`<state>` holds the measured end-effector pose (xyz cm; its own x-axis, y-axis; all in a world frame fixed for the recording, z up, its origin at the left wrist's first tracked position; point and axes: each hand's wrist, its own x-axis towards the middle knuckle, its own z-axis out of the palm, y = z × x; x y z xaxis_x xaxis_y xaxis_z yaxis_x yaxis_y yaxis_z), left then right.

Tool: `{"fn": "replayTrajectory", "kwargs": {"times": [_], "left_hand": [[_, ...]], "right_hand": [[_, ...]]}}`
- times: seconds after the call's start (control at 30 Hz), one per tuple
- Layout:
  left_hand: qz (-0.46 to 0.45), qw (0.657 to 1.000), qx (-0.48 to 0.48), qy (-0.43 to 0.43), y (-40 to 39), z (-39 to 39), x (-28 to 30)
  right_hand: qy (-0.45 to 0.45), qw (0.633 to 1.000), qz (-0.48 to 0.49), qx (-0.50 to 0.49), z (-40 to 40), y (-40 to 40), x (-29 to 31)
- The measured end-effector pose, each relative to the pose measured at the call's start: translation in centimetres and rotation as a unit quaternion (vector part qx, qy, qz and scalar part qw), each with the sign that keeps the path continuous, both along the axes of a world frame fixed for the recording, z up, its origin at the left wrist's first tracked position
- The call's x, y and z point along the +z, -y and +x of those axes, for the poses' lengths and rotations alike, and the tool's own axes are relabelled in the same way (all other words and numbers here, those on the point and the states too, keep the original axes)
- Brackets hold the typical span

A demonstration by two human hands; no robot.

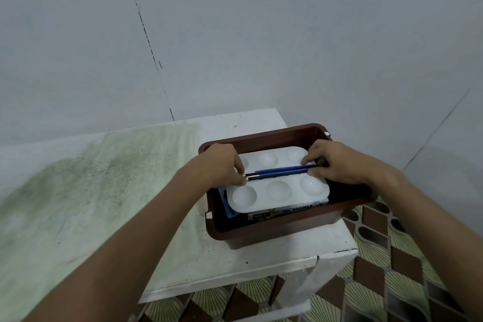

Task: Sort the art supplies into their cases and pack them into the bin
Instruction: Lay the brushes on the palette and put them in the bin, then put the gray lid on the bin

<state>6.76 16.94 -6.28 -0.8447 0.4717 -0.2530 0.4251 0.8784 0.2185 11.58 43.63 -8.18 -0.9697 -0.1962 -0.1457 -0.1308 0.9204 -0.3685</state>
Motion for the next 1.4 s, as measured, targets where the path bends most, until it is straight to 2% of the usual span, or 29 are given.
{"fn": "replayTrajectory", "kwargs": {"times": [0.23, 0.37, 0.5, 0.6, 0.73, 0.9, 1.03, 1.13, 1.2, 1.27, 1.33, 1.4], "left_hand": [[0.002, 1.0, 0.004, 0.029, 0.2, -0.2, 0.4], [0.009, 1.0, -0.005, -0.001, 0.8, -0.3, 0.3], [0.103, 0.994, -0.011, -0.022, 2.5, -0.6, 1.3], [0.18, 0.983, 0.019, -0.03, 5.7, -1.1, 2.6], [0.237, 0.967, 0.08, -0.039, 13.2, -2.2, 4.1], [0.242, 0.95, 0.18, -0.078, 27.5, -3.7, 5.2], [0.236, 0.922, 0.296, -0.088, 41.5, -3.7, 4.5], [0.194, 0.901, 0.378, -0.088, 52.1, -3.4, 2.3], [0.159, 0.876, 0.45, -0.064, 58.7, -2.7, 0.2], [0.135, 0.833, 0.534, -0.039, 64.2, -1.7, -2.2], [0.142, 0.798, 0.585, -0.032, 67.9, -0.6, -4.3], [0.169, 0.776, 0.606, -0.039, 70.1, 0.2, -6.1]], "right_hand": [[0.008, 1.0, 0.022, 0.007, -0.3, 0.1, 0.1], [-0.009, 1.0, 0.009, -0.007, 0.0, 0.3, 0.5], [-0.068, 0.997, -0.039, -0.005, -0.1, 2.2, 1.9], [-0.089, 0.989, -0.116, 0.013, -1.3, 6.2, 3.6], [-0.097, 0.976, -0.183, 0.063, -4.7, 14.9, 6.0], [-0.07, 0.964, -0.204, 0.154, -10.4, 29.6, 7.3], [-0.036, 0.953, -0.209, 0.216, -14.9, 43.3, 6.1], [0.001, 0.944, -0.214, 0.253, -18.1, 53.6, 3.0], [0.03, 0.94, -0.21, 0.266, -19.9, 59.9, 0.4], [0.047, 0.939, -0.21, 0.269, -21.6, 65.5, -2.1], [0.054, 0.939, -0.207, 0.269, -23.4, 70.2, -4.2], [0.049, 0.94, -0.203, 0.27, -25.2, 74.0, -5.7]]}}
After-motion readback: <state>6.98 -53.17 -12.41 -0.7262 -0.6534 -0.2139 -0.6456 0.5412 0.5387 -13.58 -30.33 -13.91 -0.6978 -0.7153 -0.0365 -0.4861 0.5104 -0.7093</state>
